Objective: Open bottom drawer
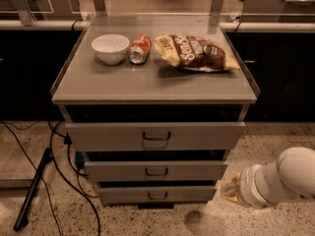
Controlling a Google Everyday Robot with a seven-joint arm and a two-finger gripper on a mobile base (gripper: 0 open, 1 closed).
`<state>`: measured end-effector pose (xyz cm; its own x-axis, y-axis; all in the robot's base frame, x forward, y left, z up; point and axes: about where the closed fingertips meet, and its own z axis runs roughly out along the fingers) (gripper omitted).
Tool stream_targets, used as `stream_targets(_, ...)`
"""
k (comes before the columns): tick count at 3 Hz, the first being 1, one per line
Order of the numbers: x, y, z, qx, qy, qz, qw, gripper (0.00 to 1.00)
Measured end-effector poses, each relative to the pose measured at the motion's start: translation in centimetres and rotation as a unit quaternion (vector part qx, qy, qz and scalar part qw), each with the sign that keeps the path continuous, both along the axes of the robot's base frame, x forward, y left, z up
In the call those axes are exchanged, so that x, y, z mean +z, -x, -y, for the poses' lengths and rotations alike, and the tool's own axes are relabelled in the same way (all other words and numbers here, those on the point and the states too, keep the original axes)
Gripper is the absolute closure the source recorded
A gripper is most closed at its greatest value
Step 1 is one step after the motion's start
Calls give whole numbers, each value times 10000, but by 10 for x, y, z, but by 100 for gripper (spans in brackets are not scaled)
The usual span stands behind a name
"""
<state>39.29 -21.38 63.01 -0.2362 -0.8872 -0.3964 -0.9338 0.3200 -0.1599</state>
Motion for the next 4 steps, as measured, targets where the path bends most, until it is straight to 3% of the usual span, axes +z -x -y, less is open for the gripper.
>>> stream_targets(1,-23,-7,-1,139,25,14,9999,100)
stream_targets(2,-69,-14,2,264,-45,136,9995,100)
stream_targets(4,-162,-40,6,349,-436,611,9966,100)
